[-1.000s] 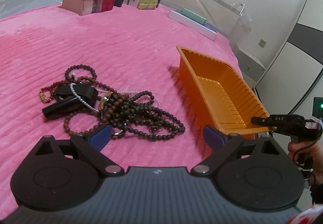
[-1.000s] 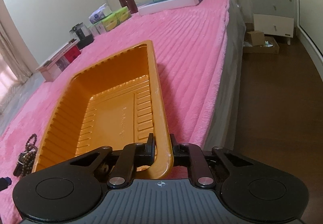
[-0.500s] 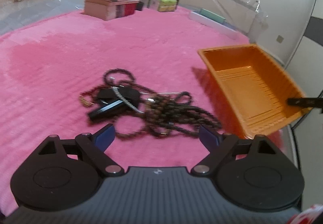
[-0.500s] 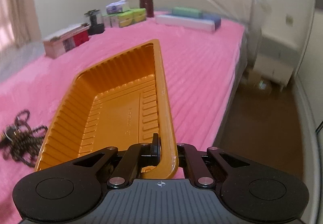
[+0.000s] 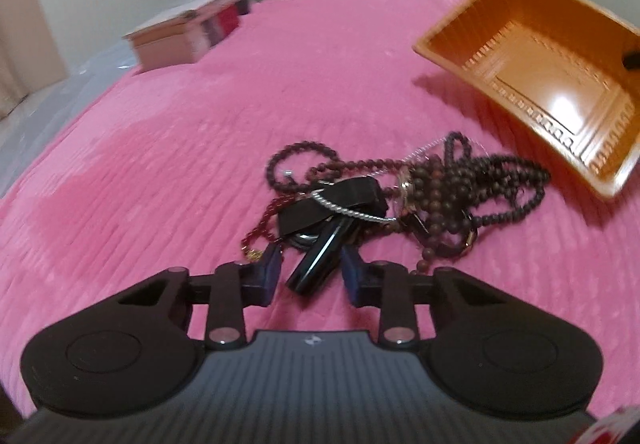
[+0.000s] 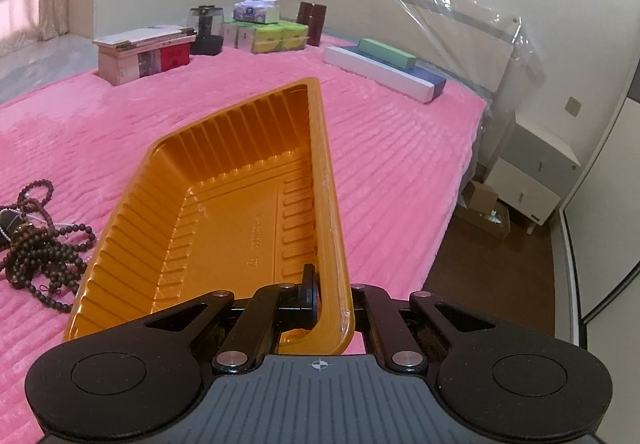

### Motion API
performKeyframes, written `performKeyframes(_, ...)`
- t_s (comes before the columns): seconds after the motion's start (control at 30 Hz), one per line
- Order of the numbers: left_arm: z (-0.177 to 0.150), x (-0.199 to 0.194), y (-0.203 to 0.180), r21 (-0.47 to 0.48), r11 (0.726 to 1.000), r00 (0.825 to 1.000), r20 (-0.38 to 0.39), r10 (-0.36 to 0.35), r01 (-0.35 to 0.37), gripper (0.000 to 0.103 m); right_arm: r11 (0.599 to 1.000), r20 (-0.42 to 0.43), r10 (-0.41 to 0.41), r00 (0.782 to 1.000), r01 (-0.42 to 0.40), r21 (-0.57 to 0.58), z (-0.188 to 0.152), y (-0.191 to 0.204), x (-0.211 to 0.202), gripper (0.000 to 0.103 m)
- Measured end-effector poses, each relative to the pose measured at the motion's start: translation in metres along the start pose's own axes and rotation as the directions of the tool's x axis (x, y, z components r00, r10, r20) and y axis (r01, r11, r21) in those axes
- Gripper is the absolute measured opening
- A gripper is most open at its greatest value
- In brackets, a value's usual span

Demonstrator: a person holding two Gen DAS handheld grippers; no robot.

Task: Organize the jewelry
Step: 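Grasp the black clip-like item from the jewelry pile with the left tool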

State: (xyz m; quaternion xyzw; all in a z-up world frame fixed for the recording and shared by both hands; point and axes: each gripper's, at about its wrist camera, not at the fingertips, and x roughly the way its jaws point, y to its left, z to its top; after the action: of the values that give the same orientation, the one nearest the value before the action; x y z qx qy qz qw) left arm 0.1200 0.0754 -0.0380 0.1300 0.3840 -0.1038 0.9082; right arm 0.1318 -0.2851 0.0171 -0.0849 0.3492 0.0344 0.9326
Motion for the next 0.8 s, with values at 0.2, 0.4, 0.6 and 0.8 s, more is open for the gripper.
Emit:
performKeyframes(0.2, 0.0, 0.018, -0.011, 0.142, 0.99, 0.999, -0.043, -0.001, 0.007, 0.024, 1.0, -0.003, -0.008, 1.0, 0.008, -0.009, -0.002, 0.003, -0.004, 0.004)
performKeyframes(0.4, -0.005, -0.004, -0.006, 0.069, 0.998, 0.997, -0.079, -0.005, 0.011, 0.02, 1.0, 0.006, -0.012, 1.0, 0.012, -0.021, -0.003, 0.007, -0.009, 0.004)
performKeyframes(0.6, -0.017, -0.006, -0.012, 0.056, 0.998, 0.996, -0.09, 0.02, -0.015, 0.02, 1.0, 0.014, -0.008, 1.0, 0.009, -0.023, -0.006, 0.005, -0.007, 0.004)
performKeyframes(0.8, -0.024, -0.005, -0.006, -0.029, 1.0, 0.996, -0.094, 0.01, -0.012, 0.019, 1.0, 0.016, -0.006, 1.0, 0.006, -0.008, -0.007, 0.002, -0.006, 0.004)
